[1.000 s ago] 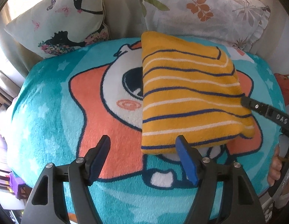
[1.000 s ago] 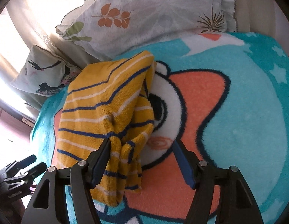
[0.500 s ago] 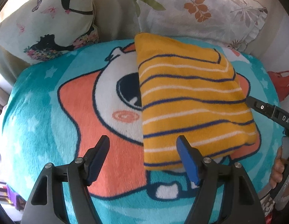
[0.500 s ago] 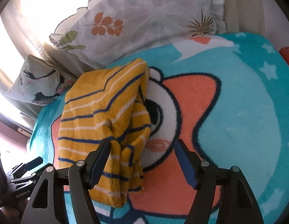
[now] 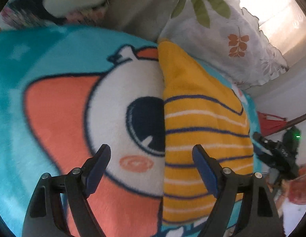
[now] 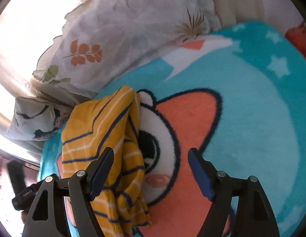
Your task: Fold small clothes
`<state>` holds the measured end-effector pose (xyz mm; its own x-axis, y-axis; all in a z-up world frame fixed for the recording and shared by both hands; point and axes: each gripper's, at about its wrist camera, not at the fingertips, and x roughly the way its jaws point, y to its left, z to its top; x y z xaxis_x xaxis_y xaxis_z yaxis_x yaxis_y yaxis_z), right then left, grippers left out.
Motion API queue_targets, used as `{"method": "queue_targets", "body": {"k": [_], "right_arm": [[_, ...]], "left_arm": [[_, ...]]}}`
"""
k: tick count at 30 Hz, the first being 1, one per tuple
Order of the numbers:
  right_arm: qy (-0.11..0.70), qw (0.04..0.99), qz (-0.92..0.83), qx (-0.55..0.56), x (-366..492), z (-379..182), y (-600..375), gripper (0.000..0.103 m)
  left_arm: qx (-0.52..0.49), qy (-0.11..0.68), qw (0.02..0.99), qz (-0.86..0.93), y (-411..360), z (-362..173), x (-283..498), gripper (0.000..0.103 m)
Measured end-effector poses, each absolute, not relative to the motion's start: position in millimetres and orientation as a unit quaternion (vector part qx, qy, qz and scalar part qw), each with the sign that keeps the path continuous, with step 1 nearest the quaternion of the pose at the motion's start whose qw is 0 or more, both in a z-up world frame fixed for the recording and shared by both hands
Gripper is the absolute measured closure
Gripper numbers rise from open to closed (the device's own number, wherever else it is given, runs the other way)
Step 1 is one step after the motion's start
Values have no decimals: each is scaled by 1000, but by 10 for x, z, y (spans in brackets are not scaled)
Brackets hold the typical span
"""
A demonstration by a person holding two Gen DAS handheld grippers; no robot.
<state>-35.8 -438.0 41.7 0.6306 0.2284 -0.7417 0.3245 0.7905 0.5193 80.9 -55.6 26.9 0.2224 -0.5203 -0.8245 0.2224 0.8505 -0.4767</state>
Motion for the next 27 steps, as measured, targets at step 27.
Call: {"method": "queue_targets", "body": {"k": [27], "right_arm": [[471,797,116,360,476,200,-3032,37]], "left_arm": [[-176,574,769,-222,-85,478,726,38]]}}
